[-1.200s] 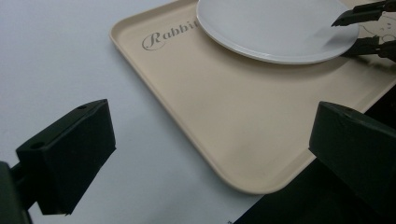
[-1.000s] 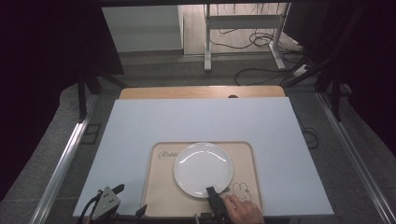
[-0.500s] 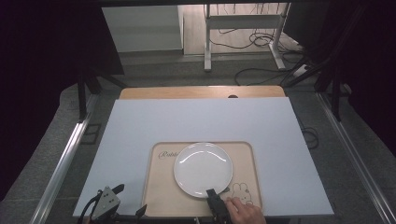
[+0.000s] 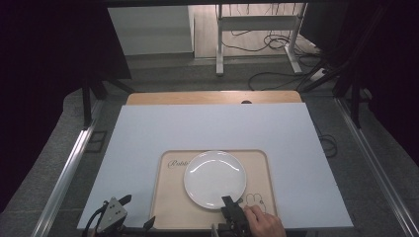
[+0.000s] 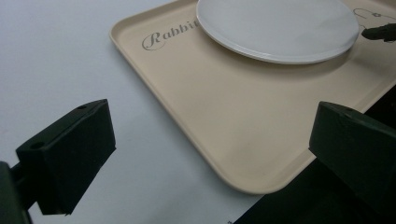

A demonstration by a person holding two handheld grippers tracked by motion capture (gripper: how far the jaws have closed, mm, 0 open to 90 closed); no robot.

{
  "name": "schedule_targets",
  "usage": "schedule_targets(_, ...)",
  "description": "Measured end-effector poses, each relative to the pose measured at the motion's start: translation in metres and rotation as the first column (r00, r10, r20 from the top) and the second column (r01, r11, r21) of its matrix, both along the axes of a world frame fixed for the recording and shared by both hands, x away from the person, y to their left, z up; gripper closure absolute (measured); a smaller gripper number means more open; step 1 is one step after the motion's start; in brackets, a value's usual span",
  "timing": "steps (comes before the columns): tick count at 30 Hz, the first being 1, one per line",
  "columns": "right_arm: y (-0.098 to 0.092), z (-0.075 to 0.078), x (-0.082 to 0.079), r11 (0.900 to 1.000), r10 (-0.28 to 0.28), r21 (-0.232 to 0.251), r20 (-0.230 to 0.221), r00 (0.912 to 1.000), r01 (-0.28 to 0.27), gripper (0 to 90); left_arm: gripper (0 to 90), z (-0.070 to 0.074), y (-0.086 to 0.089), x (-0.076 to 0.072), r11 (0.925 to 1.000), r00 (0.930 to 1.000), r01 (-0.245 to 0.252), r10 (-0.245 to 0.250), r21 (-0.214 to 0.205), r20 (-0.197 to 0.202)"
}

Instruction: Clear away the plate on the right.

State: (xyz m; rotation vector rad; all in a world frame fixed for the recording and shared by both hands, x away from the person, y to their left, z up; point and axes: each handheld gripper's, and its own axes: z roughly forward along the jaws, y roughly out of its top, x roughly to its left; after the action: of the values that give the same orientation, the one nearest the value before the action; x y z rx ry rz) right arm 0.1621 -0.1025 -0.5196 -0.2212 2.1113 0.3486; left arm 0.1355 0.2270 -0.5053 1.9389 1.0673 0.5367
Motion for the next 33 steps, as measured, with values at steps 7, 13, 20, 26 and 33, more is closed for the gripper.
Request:
schedule_targets(7,-0.007,0.005,0.006,0.9978,-0.029,0.058,-0.036,0.9989,0.031,50.3,0.0,0.000,0.000,0.000,1.0000,1.0000,-0.001,0.001,-0.002,0.000)
schedule_targets(13,-0.011,0.009,0.010,0.9915,-0.044,0.118,-0.080,0.9958,0.054,46.7,0.0,0.000,0.000,0.000,1.0000,1.0000,-0.001,0.001,-0.002,0.001)
schedule_targets(20,-0.017,0.013,0.015,0.9783,-0.068,0.186,-0.130,0.9892,0.091,41.1,0.0,0.000,0.000,0.000,1.0000,1.0000,0.000,0.000,-0.001,0.000)
schedule_targets(26,-0.022,0.014,0.018,0.9675,-0.084,0.226,-0.137,0.9870,0.114,36.3,0.0,0.000,0.000,0.000,1.0000,1.0000,-0.001,0.001,-0.001,0.001)
schedule_targets(33,-0.027,0.016,0.022,0.9536,-0.108,0.261,-0.169,0.9797,0.150,31.4,0.0,0.000,0.001,0.000,1.0000,1.0000,-0.001,0.001,-0.003,0.002)
